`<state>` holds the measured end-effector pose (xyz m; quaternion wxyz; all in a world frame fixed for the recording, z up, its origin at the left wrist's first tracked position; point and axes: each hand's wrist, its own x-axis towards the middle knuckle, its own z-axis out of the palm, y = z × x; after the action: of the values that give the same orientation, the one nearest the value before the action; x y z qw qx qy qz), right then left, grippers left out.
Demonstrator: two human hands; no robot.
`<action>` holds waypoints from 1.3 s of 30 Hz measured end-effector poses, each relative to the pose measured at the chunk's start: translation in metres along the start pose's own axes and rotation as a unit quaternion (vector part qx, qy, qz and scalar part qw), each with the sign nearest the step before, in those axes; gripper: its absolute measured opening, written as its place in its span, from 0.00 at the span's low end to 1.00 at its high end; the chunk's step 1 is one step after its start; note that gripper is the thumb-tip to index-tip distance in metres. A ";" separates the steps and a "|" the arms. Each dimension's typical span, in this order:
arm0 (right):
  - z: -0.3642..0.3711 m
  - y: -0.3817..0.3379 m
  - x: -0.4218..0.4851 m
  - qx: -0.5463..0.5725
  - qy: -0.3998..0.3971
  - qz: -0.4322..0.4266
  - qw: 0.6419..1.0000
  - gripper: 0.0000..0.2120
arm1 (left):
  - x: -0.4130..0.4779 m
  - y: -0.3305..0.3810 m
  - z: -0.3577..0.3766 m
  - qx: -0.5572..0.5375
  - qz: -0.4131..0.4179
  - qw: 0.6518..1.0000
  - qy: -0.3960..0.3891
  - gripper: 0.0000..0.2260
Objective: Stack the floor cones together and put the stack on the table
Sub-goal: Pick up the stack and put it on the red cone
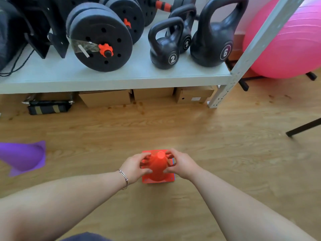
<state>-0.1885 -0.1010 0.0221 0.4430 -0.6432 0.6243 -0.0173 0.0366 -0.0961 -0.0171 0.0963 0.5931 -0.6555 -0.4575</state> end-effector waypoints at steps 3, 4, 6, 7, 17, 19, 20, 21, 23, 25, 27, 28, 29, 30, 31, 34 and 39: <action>0.007 0.001 -0.001 0.004 0.004 0.014 1.000 0.35 | 0.001 -0.009 0.007 -0.011 -0.002 1.000 0.003 0.33; 0.009 0.001 -0.001 0.006 0.006 0.017 1.000 0.35 | 0.002 -0.010 0.009 -0.014 -0.002 1.000 0.002 0.33; 0.011 0.002 -0.001 0.011 0.011 0.025 1.000 0.35 | 0.005 -0.012 0.011 -0.018 0.000 1.000 0.000 0.33; 0.012 0.002 -0.001 0.011 0.013 0.028 0.999 0.35 | 0.007 -0.013 0.011 -0.018 0.001 1.000 -0.001 0.33; 0.023 0.007 0.005 0.008 0.018 0.048 0.999 0.35 | 0.018 -0.017 0.021 0.001 -0.010 1.000 -0.013 0.33; 0.025 0.008 0.005 0.009 0.015 0.052 0.999 0.35 | 0.018 -0.018 0.023 0.010 -0.013 1.000 -0.016 0.33; 0.027 0.009 0.006 0.008 0.013 0.052 0.998 0.35 | 0.018 -0.017 0.023 0.013 -0.016 1.000 -0.017 0.33; 0.029 0.010 0.007 0.008 0.012 0.054 0.998 0.35 | 0.018 -0.018 0.023 0.015 -0.020 1.000 -0.018 0.33; 0.031 0.010 0.008 0.009 0.013 0.057 0.998 0.35 | 0.017 -0.018 0.024 0.017 -0.024 0.999 -0.020 0.33; 0.032 0.010 0.009 0.011 0.016 0.060 0.998 0.35 | 0.017 -0.018 0.025 0.013 -0.029 0.999 -0.021 0.32; 0.033 0.010 0.010 0.009 0.017 0.063 0.998 0.35 | 0.017 -0.017 0.025 0.013 -0.033 0.999 -0.022 0.32; 0.033 0.010 0.010 0.005 0.016 0.065 0.998 0.35 | 0.017 -0.015 0.024 0.020 -0.034 0.999 -0.023 0.31; 0.033 0.010 0.011 -0.003 0.013 0.066 0.998 0.35 | 0.017 -0.014 0.024 0.029 -0.035 0.999 -0.026 0.31; 0.032 0.010 0.011 -0.013 0.008 0.064 0.998 0.35 | 0.017 -0.012 0.023 0.040 -0.036 0.998 -0.031 0.32; 0.031 0.009 0.011 -0.033 0.000 0.061 0.998 0.35 | 0.017 -0.010 0.022 0.055 -0.038 0.997 -0.037 0.32; 0.022 0.004 0.011 -0.144 -0.011 0.043 0.989 0.28 | 0.010 -0.001 0.014 0.154 -0.029 0.987 -0.041 0.29; -0.008 -0.022 0.017 -0.225 0.132 0.044 0.964 0.25 | -0.007 0.012 -0.025 0.398 0.040 0.911 0.098 0.32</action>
<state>-0.1717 -0.1229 0.0311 0.2011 -0.6903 0.6926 0.0579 0.0465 -0.1037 0.0085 -0.0663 0.5972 -0.7938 -0.0938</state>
